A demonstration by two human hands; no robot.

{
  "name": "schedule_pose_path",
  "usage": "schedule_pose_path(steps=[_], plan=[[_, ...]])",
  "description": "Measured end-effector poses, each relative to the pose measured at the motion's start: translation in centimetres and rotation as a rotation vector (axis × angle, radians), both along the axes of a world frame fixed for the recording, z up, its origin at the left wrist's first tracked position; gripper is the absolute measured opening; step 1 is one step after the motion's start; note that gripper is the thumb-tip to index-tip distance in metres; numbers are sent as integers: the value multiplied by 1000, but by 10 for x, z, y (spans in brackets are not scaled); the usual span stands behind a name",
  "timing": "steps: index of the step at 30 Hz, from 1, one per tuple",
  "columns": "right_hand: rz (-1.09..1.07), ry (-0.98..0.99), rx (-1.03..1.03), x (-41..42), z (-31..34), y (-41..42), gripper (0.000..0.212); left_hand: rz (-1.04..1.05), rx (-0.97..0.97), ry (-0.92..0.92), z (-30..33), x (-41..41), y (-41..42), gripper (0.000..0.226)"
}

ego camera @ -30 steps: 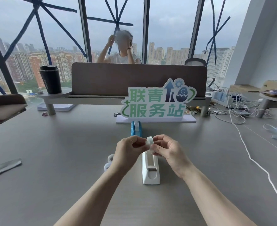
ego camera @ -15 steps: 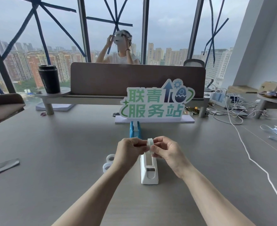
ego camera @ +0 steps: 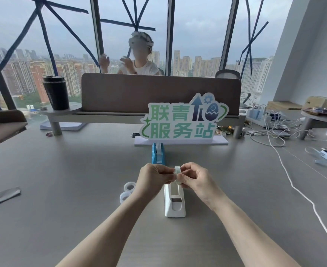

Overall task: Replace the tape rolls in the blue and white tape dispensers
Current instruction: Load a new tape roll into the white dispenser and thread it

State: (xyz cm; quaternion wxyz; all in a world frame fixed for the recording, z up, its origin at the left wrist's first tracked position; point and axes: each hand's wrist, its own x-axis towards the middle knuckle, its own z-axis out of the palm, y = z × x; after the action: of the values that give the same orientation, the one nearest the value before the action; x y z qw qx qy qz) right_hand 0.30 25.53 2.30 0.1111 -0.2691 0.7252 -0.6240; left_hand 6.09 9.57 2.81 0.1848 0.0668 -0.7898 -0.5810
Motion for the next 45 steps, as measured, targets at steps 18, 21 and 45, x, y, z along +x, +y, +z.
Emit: schedule_pose_path(steps=[18,21,45], plan=[[3,119,126,-10,-7,0,27,-31,-69,-7,-2,-3,-4,23],[-52,205,212,-11,-3,-2,24,-29,-140,-8,-2,-6,-8,22],[-212,148,261,-18,-29,-19,16,48,-378,-52,-25,-21,-15,19]])
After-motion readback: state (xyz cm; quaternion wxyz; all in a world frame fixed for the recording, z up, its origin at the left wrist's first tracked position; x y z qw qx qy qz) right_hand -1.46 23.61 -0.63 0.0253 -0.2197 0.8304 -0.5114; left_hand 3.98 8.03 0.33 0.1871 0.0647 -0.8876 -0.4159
